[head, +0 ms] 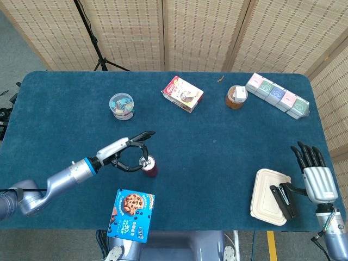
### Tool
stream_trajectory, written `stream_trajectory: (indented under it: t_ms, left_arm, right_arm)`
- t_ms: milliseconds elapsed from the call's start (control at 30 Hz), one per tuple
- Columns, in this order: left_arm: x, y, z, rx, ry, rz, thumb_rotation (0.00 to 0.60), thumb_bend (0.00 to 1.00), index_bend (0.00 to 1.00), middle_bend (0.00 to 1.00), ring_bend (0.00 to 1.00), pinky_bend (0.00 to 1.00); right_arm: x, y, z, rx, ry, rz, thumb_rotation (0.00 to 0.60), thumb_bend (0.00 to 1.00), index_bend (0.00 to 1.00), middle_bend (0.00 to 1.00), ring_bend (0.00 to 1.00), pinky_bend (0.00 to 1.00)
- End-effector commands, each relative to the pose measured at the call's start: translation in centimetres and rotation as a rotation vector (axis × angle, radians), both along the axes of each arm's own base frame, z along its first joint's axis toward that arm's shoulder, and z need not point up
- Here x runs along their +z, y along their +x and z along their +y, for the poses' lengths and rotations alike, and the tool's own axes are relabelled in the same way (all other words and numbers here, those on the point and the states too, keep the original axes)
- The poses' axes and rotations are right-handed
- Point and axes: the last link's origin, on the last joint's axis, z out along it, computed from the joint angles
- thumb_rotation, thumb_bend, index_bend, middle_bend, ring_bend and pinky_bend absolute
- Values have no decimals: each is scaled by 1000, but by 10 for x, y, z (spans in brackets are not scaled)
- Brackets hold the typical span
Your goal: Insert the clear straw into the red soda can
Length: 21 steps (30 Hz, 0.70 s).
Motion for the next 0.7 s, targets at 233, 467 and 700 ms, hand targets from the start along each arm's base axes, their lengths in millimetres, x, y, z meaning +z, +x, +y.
stream_trajectory:
  t_ms: [233,467,700]
  left_arm:
    - [10,-2,-1,-5,20,-36,600,335,151,0,0,0]
    - [25,-7,-2,-5,60,-76,600,302,9,0,0,0]
    - [54,-11,-2,-26,205,-98,600,239,0,0,0,0]
  right_arm:
    - [0,0,0,-1,0,1,600,0,0,0,0,0]
    - [1,1,2,1,-1,0,600,0,0,0,0,0]
    - [1,3,2,5,-5,-4,600,0,0,0,0,0]
